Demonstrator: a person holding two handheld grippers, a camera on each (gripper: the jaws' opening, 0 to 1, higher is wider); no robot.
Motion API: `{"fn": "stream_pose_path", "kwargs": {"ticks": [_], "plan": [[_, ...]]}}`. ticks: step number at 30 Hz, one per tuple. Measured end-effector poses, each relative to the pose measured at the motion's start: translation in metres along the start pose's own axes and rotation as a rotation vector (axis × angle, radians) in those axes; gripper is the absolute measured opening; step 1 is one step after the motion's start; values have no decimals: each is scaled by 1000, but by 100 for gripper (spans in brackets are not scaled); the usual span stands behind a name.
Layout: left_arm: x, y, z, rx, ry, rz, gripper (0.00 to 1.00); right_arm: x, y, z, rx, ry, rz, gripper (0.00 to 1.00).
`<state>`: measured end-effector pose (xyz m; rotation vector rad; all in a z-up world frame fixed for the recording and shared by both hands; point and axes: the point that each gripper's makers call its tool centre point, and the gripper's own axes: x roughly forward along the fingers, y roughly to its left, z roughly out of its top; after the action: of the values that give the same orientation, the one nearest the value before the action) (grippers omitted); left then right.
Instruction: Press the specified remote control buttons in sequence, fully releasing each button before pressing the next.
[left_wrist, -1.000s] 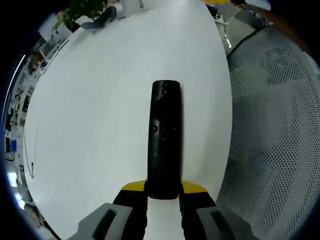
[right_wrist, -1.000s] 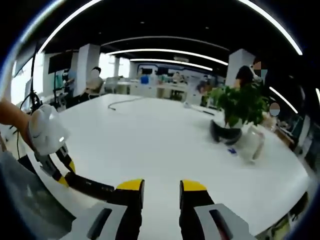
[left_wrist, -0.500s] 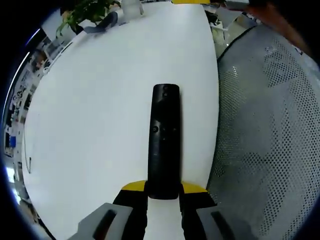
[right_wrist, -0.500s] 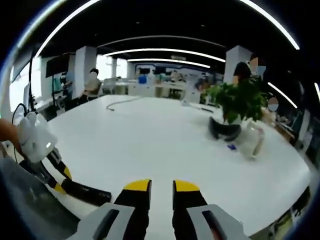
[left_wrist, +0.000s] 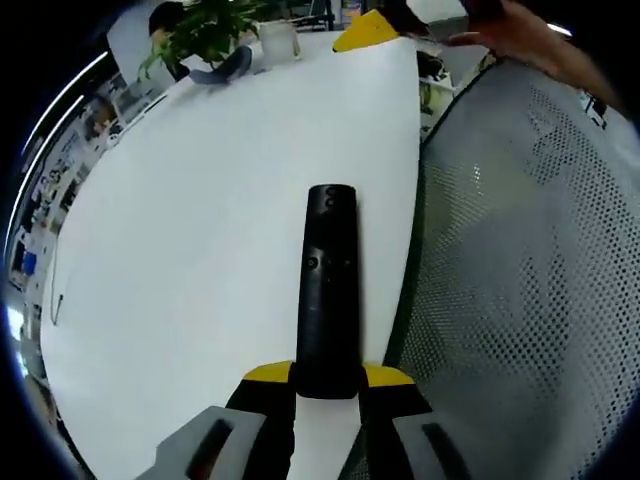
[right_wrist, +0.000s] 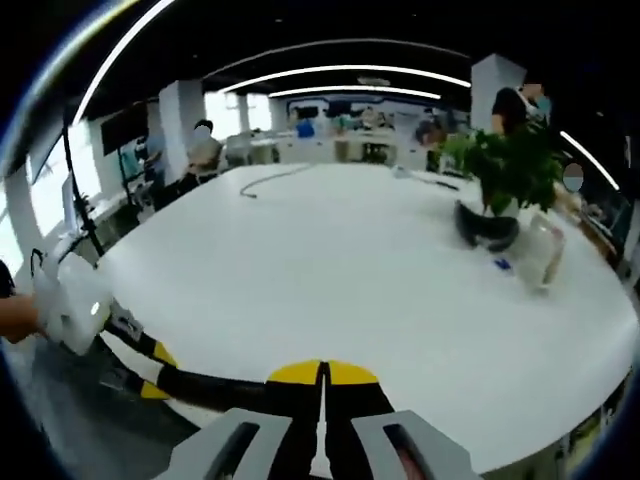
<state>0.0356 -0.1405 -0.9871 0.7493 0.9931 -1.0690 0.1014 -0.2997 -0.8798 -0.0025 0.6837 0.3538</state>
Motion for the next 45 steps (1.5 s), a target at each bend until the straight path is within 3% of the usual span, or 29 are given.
{"fn": "stream_pose_path", "kwargs": {"ticks": [5, 8, 10, 14, 18, 20, 41, 45], "plan": [[-2, -1, 1, 7, -53, 17, 23, 22, 26, -7, -16, 119, 92, 0], [-3, -1, 1, 10, -81, 23, 23, 33, 38, -31, 31, 267, 160, 0], [-3, -1, 2, 7, -99, 31, 23, 36, 42, -45, 67, 312, 191, 0], [-4, -2, 2, 11, -147, 40, 23, 38, 43, -67, 131, 335, 220, 0], [-3, -3, 5, 30, -159, 41, 23, 40, 41, -64, 144, 339, 230, 0], [-3, -5, 7, 35, -182, 31, 23, 41, 42, -75, 163, 403, 234, 0], [1, -3, 13, 15, -240, -8, 24, 51, 41, -89, 126, 462, 231, 0], [1, -4, 13, 13, -244, -8, 24, 52, 40, -88, 129, 449, 224, 0]]}}
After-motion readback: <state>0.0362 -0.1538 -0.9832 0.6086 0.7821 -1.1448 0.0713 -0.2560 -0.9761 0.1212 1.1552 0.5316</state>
